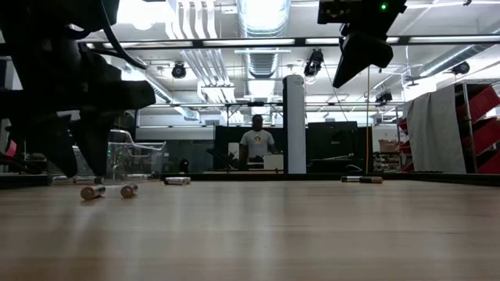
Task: Sort batteries
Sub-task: Put the copper and black battery into the blue bin
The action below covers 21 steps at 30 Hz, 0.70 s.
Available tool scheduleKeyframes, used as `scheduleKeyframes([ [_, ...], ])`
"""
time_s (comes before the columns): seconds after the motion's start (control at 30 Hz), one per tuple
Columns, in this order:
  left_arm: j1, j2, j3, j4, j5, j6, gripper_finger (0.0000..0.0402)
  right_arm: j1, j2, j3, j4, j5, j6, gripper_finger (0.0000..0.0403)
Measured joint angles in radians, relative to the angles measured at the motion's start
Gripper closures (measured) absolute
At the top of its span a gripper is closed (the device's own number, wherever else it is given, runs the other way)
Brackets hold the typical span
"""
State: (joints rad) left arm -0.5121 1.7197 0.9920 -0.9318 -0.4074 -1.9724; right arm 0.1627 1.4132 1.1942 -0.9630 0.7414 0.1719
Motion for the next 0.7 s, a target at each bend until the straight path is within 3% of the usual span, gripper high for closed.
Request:
scheduleKeyframes([
  [0.7,0.016,0.047,0.0,0.021,0.006,0.027,0.0246,0.0,0.0,-0.002,0.001,0.0,0.0,0.0374],
])
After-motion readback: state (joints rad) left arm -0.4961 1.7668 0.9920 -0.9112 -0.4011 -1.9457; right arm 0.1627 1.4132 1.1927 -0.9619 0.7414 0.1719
